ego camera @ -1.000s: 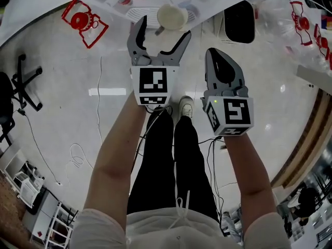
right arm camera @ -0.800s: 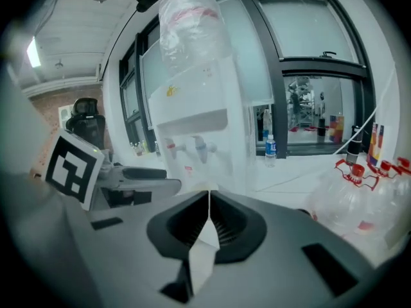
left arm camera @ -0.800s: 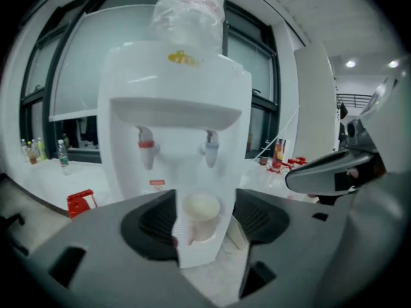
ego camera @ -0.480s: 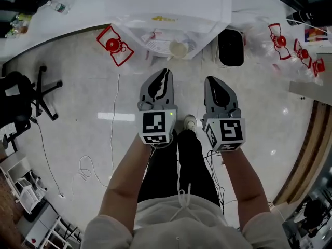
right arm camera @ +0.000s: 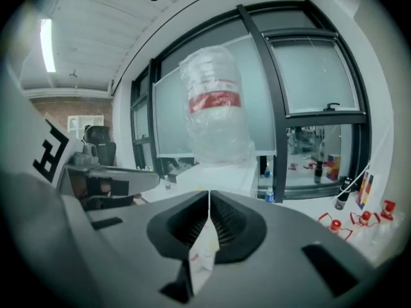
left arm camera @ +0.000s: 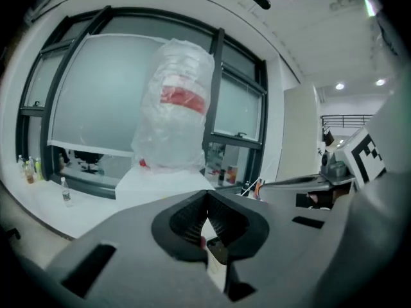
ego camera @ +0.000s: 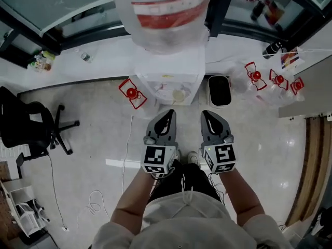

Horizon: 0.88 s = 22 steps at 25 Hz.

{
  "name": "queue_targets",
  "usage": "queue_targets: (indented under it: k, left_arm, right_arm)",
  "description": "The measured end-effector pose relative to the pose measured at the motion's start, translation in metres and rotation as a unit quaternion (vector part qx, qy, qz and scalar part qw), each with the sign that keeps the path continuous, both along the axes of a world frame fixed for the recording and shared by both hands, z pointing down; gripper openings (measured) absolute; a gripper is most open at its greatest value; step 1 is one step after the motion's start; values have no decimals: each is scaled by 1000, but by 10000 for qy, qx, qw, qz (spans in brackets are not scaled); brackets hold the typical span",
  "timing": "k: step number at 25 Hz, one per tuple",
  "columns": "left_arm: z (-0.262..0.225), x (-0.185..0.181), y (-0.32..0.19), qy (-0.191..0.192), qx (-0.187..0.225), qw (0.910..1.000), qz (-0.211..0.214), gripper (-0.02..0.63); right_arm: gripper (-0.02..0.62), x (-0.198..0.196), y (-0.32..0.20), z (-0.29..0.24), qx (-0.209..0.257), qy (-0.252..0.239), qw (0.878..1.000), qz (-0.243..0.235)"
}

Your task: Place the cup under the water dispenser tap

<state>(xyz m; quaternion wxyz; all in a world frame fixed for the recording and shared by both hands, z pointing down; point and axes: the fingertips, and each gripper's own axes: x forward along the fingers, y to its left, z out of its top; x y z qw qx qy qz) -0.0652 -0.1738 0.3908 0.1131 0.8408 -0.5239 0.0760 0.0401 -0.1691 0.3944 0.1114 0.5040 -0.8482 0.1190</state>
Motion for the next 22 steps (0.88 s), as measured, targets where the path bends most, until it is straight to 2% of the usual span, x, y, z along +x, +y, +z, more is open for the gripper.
queue_targets:
  k: [5,11,16,22]
  left_arm:
    - [-79,1,9,122,517,9985,100,20]
    - [-144,6,25,207,927,9950,314,20]
    - [-183,2,31,323,1142,9924,310,20]
    - [-221,-3,30,290,1484,9883,226,20]
  right_arm:
    - [29,-13,11,-66,466,35,9988,-139]
    - [29,-10,23,-129,852,-5,9964,-3]
    - [28,-3,26,-163,1094,-45,9940,59]
    - [28,3,24,-187,1290,-99,9916,85]
